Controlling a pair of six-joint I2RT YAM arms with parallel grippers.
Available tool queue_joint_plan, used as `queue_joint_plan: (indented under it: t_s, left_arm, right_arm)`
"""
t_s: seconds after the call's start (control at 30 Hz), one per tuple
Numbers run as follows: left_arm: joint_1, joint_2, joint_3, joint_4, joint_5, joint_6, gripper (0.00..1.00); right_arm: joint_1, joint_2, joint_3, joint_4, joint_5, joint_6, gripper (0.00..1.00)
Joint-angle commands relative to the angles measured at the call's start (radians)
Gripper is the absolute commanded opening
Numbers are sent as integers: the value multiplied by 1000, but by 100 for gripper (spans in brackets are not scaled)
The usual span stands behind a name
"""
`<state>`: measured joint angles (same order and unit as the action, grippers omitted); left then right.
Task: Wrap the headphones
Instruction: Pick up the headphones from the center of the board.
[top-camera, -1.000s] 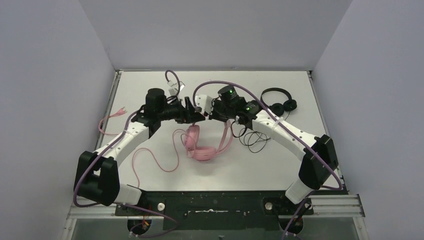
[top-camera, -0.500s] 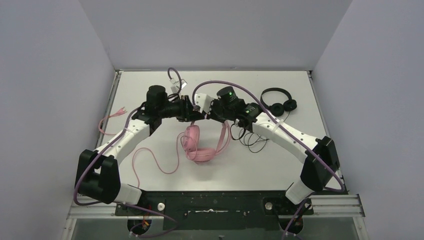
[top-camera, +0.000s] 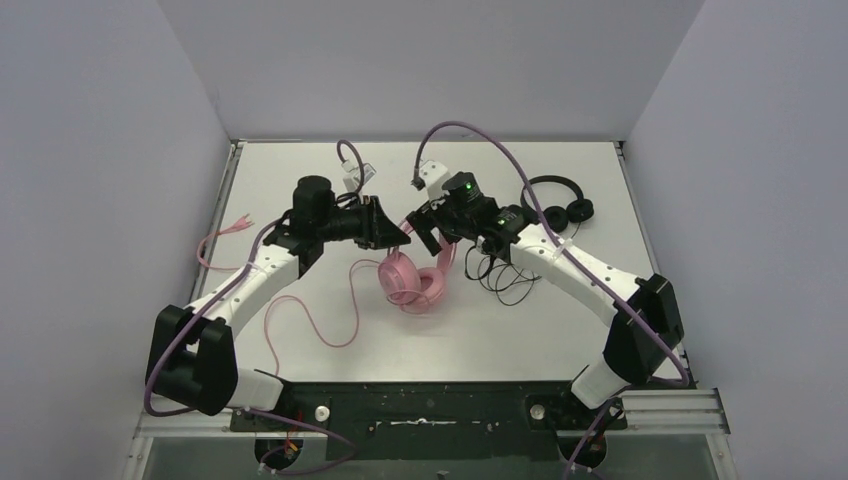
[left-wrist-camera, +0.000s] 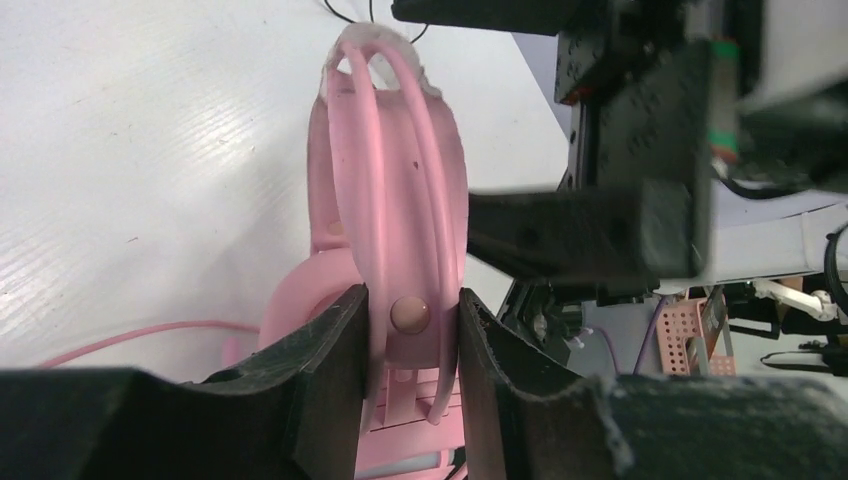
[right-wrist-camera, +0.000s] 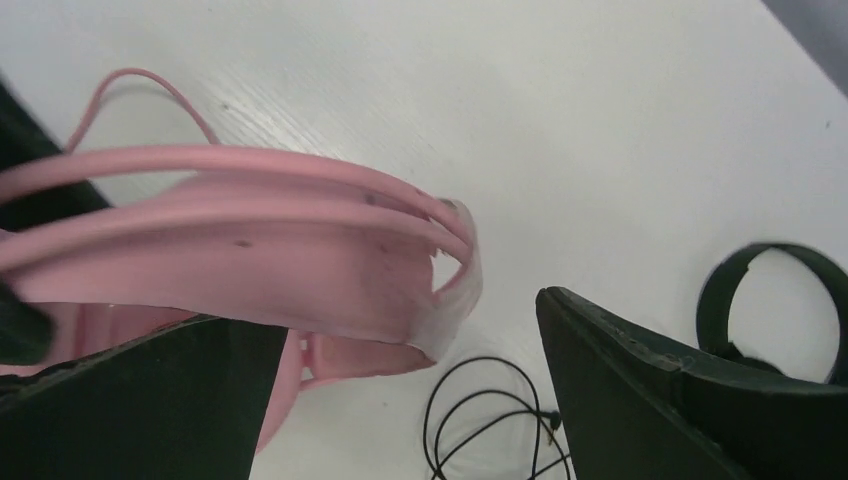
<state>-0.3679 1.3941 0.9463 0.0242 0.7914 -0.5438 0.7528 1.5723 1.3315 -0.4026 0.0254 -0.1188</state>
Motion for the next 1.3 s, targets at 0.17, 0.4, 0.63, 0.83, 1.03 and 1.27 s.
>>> queue_joint_plan:
  t_s: [0.17,0.4,0.63,0.83,1.03,1.27]
  left_arm:
    - [4,-44,29,160,116,-62,0]
    - [1,-33,20,247,188,-120,0]
    - [-11,-24,21,293,231,-156,0]
    - [-13,-23,22,315,246,-180,0]
    - [-13,-32,11,358,245,-207,0]
    - [32,-66,47,238,210,-147,21]
  right_arm:
    - [-223,-174,-165,163,-388,46,100]
    - [-241,-179,-265,448,-662,-53,99]
    - [-247,-137,-273,598,-650,-110,93]
    - [-248,-123,-251,596,-621,-123,83]
    - [-250,-126,-248,577,-647,-93,57]
    - [-250,-229,-285,454,-480,-29,10]
